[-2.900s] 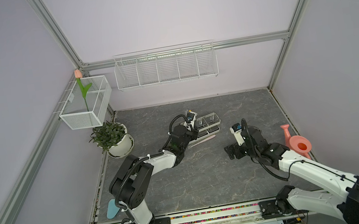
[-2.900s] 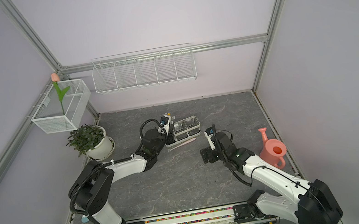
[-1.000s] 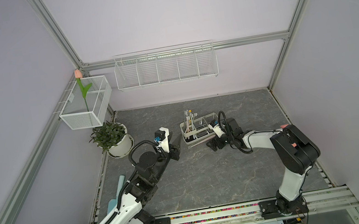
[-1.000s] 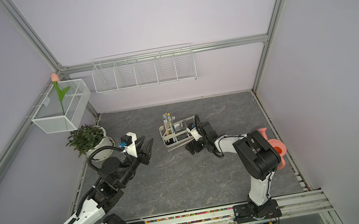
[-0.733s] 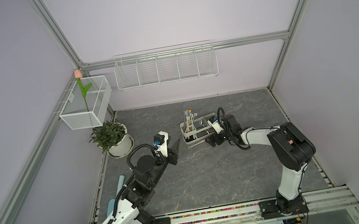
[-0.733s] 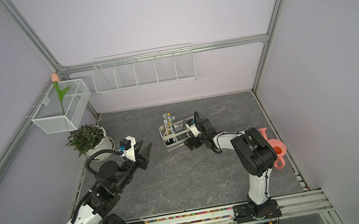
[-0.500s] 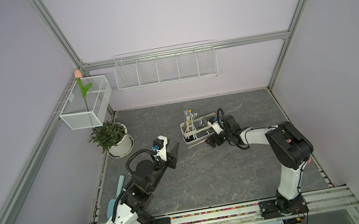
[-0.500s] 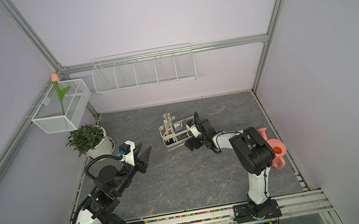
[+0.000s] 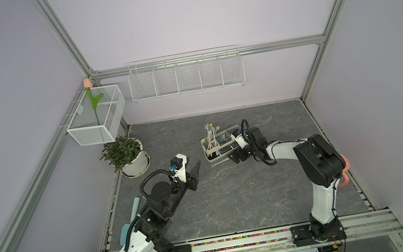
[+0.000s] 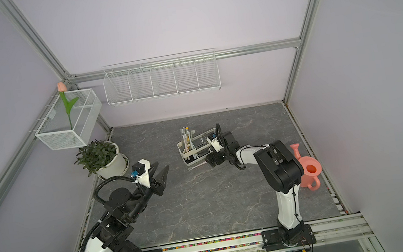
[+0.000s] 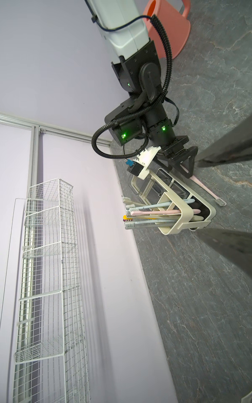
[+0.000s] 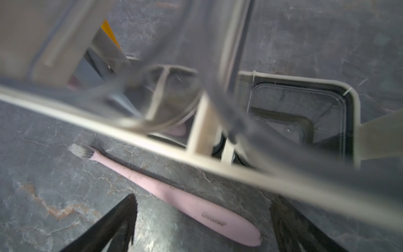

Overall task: Place the toothbrush into the toothbrush holder
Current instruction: Adjust the toothbrush at the center of the board.

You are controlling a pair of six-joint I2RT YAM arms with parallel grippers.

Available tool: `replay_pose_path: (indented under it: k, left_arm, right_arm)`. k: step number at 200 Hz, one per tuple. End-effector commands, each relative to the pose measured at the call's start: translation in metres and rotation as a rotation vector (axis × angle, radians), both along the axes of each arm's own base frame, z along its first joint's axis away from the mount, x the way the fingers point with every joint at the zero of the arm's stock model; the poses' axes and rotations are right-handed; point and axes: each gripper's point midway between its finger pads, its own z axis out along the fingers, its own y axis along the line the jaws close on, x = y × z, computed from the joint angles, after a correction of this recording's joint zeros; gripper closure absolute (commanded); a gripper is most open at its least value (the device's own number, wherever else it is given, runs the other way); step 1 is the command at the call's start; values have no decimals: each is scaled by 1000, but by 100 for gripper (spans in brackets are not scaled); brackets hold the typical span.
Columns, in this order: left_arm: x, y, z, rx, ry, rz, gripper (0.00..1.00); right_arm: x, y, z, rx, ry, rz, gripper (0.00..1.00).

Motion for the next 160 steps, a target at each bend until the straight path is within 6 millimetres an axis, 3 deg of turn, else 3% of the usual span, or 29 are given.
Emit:
replay_pose_path:
  k: [1, 44, 107, 160]
  left_arm:
    - [-1, 3, -4, 1, 0, 11, 50]
    - [-2, 4, -2, -7, -5, 14, 49]
    - [-2, 8, -5, -28, 2, 28, 48]
    - [0, 7, -10, -39, 15, 34, 46]
  right_arm:
    - [-11, -4, -18, -21, 77, 17, 3]
    - [-24, -4, -2, 32, 33, 35, 2]
    - [-45, -9, -6, 43, 62, 55, 3]
    - [-35, -13, -6, -48, 65, 70, 3]
